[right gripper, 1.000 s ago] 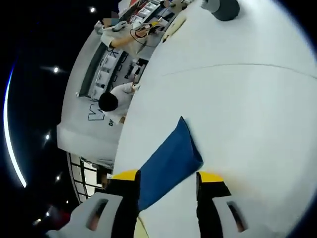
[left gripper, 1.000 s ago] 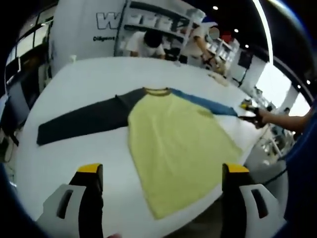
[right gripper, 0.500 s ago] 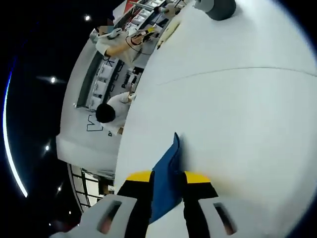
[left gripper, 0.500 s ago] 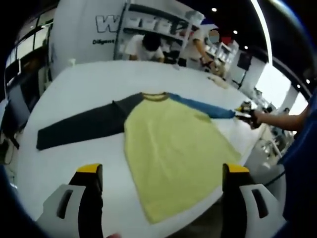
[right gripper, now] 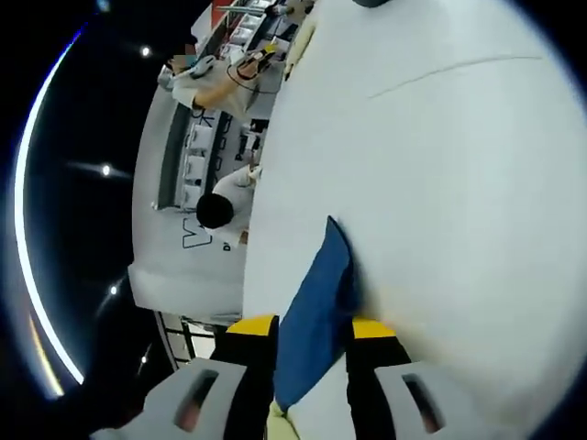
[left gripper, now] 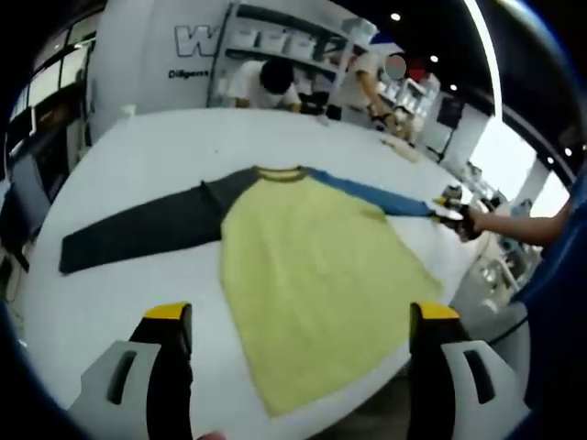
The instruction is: Fold the garment on the visible template until the final outline fits inside the template.
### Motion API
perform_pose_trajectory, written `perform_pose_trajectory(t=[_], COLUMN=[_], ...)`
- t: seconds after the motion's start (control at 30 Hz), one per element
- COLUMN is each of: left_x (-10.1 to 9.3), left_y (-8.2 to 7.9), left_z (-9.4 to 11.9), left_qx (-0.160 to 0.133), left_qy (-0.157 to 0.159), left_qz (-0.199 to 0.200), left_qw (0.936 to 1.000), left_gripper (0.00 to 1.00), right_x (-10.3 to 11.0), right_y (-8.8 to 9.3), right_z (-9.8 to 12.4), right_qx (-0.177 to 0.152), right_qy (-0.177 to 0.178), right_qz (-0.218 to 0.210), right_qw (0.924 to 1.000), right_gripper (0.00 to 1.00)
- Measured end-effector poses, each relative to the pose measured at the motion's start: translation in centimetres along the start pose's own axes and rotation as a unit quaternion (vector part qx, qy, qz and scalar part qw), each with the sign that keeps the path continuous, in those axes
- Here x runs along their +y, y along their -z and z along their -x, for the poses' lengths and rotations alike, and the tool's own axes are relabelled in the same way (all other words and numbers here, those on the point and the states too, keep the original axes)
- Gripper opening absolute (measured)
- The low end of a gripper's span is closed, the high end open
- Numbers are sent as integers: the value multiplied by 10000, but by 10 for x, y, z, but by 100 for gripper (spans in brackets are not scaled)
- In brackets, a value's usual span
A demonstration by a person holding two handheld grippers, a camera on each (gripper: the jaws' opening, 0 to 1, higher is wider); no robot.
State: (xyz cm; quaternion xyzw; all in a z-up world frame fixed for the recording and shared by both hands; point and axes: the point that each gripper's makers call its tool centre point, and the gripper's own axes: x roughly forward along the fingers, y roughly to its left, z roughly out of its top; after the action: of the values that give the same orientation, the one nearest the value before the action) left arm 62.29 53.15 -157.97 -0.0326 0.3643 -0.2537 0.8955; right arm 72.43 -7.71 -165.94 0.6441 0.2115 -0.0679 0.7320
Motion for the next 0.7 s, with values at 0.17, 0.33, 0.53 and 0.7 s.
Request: perform_pose_trajectory(t=[0.17,0.33,0.53,0.7], left_x=[-2,-8,-12,-13], left_y=[3,1,4,3], left_z=[-4,-2,4,2], left_qx=[12,-26,13,-2], left_qy=[43,98,122,164], left_qz=[16,-23,-73,-94], left_qw=[10000,9999,9999,9998], left_gripper=[97,97,97,97], right_x=[0,4,3,19], right_y=[20,2,-25,-39], right_z=[-1,-8,-10,-5], right_qx=[242,-332,-651,-862], right_qy=[-149,-236,-117,-228], right_qz=[174,174,349,380], right_qw=[9994,9990,9972,9953], right_gripper=[6,0,0,0])
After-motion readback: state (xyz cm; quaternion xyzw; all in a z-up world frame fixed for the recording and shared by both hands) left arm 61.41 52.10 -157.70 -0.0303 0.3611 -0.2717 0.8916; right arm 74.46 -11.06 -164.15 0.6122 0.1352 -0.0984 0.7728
